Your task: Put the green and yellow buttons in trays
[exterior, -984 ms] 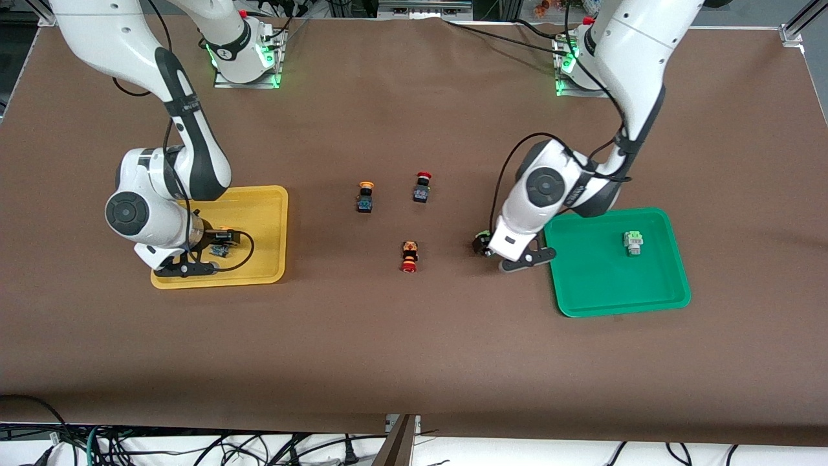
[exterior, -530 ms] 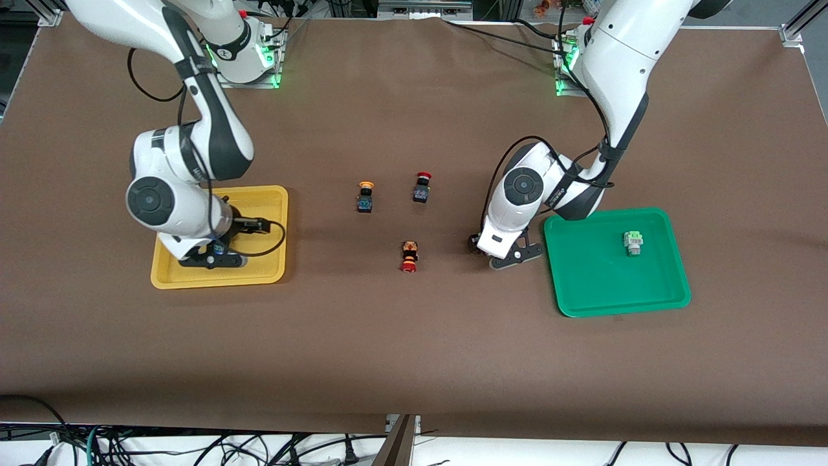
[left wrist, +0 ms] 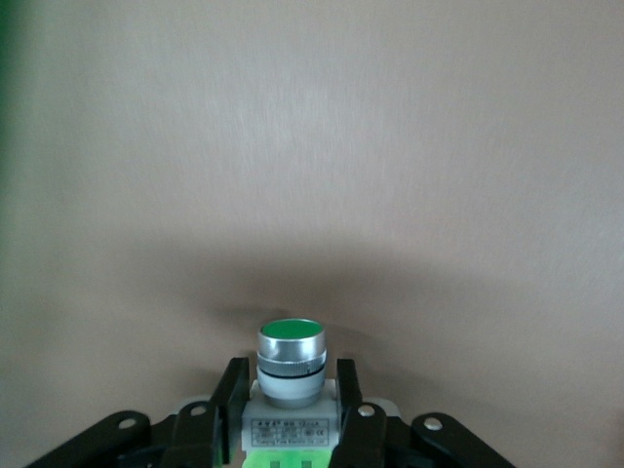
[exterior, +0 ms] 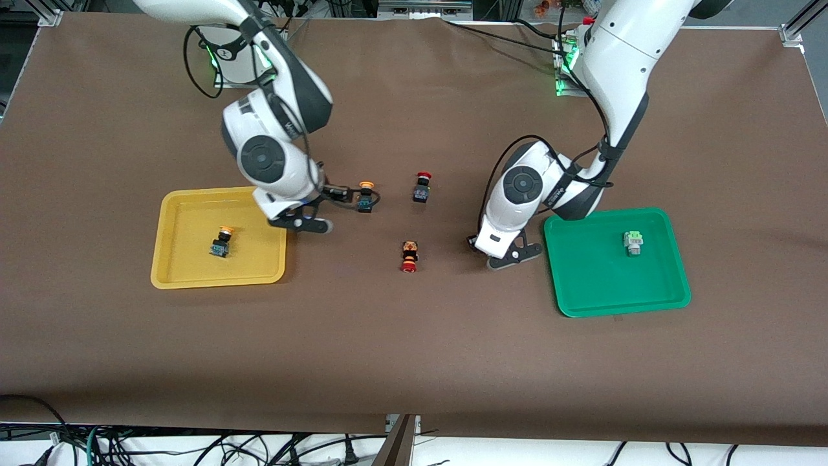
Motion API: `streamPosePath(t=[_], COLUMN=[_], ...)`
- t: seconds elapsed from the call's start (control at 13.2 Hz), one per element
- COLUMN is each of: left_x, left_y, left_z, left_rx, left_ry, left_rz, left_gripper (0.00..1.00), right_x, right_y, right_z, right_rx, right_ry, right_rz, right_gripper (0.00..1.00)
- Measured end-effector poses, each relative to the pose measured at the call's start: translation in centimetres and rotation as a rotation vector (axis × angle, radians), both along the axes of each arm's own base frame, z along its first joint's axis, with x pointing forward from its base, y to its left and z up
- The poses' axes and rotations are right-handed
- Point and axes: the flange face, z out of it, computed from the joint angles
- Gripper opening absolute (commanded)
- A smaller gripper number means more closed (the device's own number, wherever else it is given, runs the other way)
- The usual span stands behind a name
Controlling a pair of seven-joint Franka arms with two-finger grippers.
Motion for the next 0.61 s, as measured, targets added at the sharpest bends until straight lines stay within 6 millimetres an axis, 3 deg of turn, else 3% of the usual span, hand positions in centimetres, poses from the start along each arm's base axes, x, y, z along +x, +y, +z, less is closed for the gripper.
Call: streamPosePath(t=[0.23,0.45,0.61], left_x=[3.5,5.9,7.0], left_y=[6.0,12.8,17.9], left_z=[2.7,4.6,4.6], left_rx=[-0.004,0.014,0.003], left_ry=[-0.019,-0.025,-0.015], left_rz=[-0.092,-0.183,-0.268], left_gripper=[0.02,0.05,0.06], right_x=[-2.8,-4.3,-5.3], right_y=[3.2,3.3,3.8], right_z=[-3.5,-7.1,-9.1], right_rx=[0.019,0.031,0.046], right_ry=[-0.027,-0.039,-0.054], right_rz=[-0.001,-0.001,-0.004], right_gripper=[0.85,0.85,0.83])
